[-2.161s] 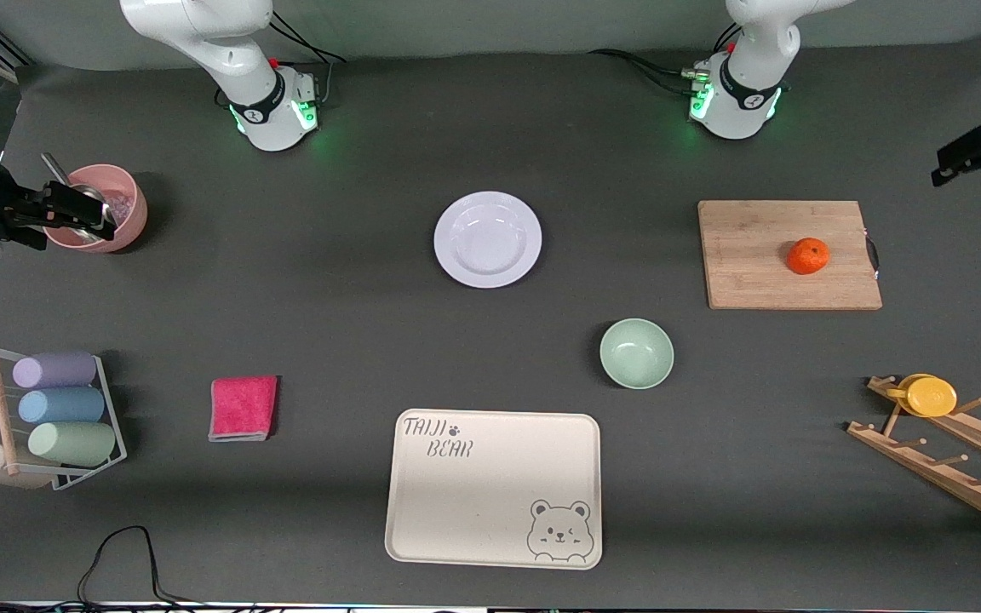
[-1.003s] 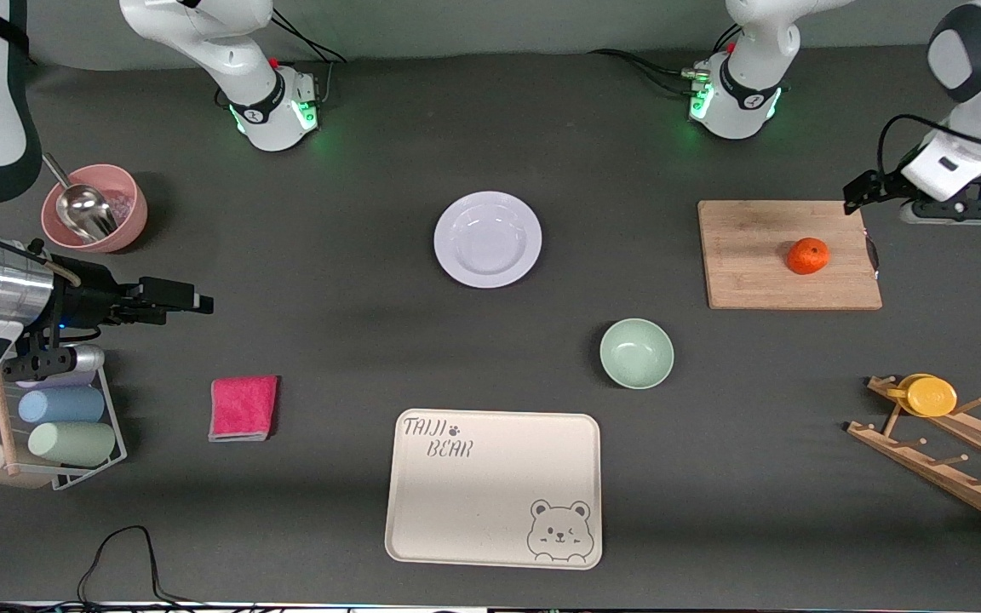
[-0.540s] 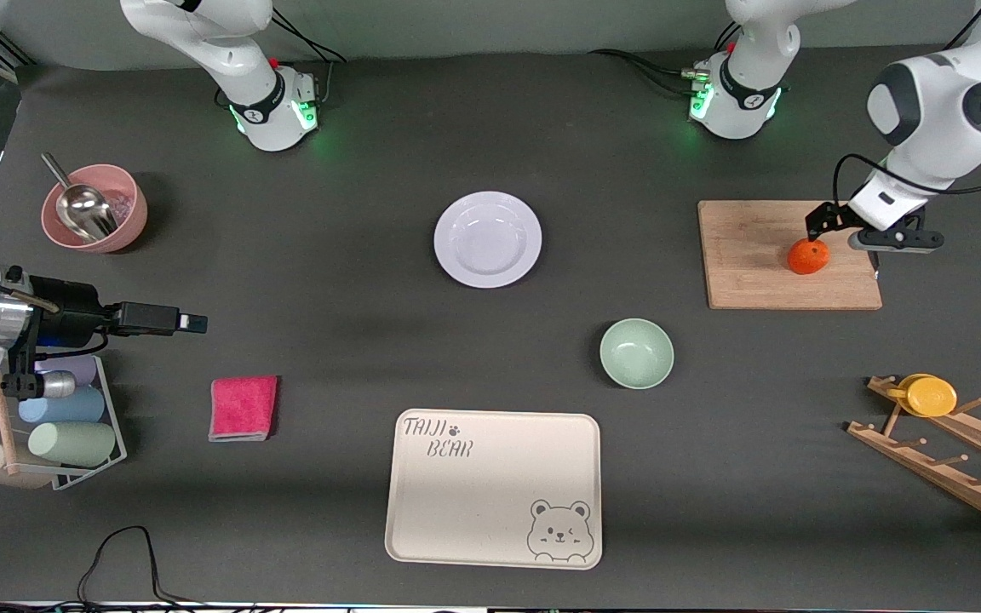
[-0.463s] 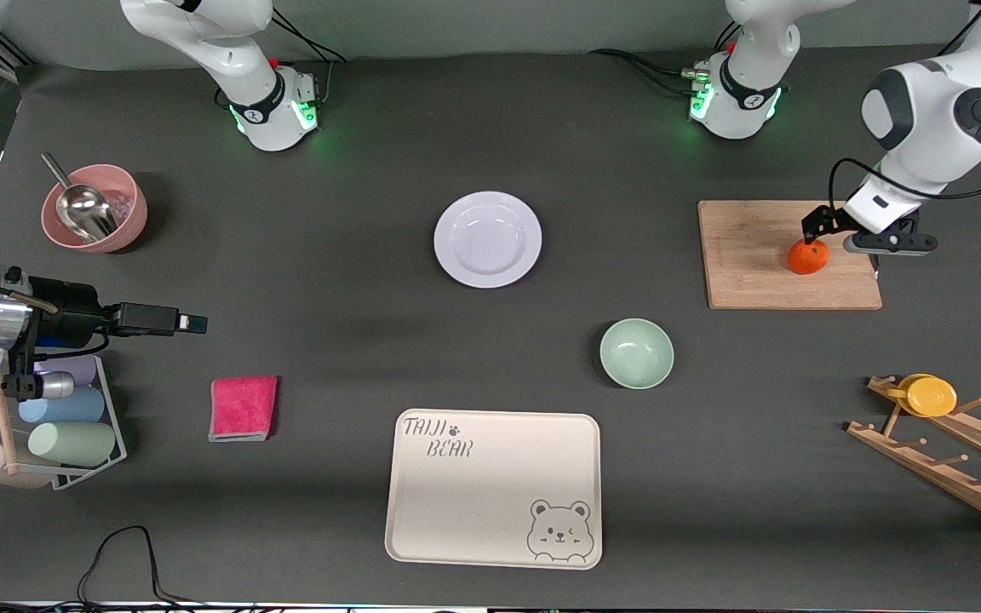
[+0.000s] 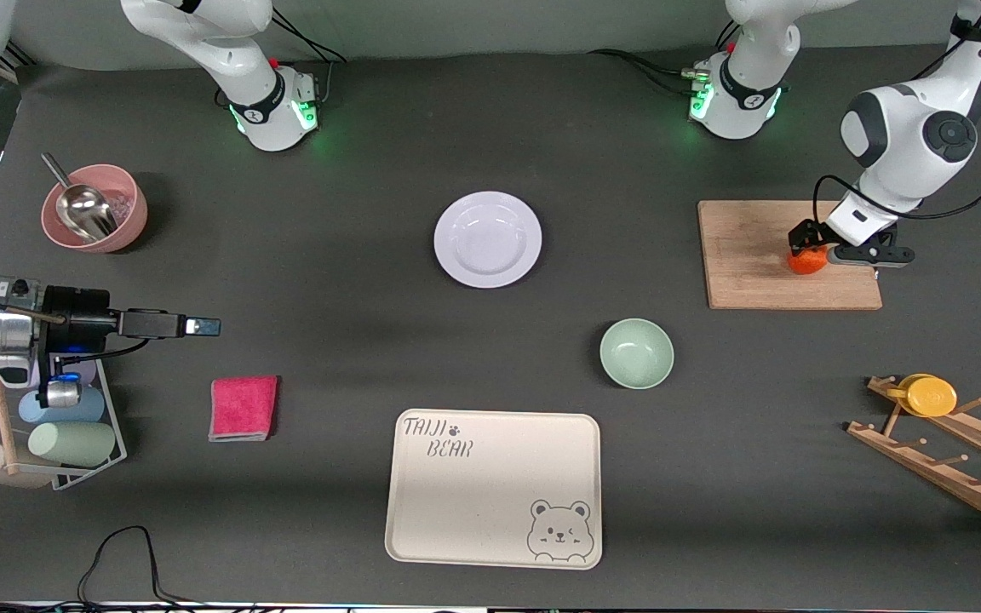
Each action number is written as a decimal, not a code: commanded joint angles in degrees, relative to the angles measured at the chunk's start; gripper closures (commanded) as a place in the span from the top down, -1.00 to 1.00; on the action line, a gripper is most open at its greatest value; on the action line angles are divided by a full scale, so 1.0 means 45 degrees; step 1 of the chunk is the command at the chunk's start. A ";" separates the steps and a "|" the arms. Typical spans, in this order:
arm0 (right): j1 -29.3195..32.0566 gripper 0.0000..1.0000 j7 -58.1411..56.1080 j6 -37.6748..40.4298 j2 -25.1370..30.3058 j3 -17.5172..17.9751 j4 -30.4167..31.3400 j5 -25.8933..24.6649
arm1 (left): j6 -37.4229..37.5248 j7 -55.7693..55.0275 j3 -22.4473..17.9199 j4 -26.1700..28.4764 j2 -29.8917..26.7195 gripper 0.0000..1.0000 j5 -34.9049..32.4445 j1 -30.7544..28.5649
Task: Place orange and plate with both arms
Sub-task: 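Lower the left gripper onto the orange while the right gripper extends, then grasp the orange with the left gripper and lift it off the board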
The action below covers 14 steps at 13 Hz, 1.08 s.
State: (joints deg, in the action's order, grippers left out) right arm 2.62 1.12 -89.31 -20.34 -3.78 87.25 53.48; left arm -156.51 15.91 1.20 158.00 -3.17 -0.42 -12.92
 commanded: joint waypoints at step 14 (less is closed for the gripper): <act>-0.0171 1.00 -0.4969 -0.0664 -0.0559 0.0058 0.2737 0.4717 | 0.0240 0.0058 -0.0052 -0.0244 0.0045 0.08 0.0075 -0.0019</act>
State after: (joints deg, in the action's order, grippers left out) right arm 2.02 -16.07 -93.45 -23.25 -3.31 96.76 71.71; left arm -160.83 15.88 1.03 158.11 1.56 -0.42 -12.96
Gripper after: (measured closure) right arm 0.000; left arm 0.291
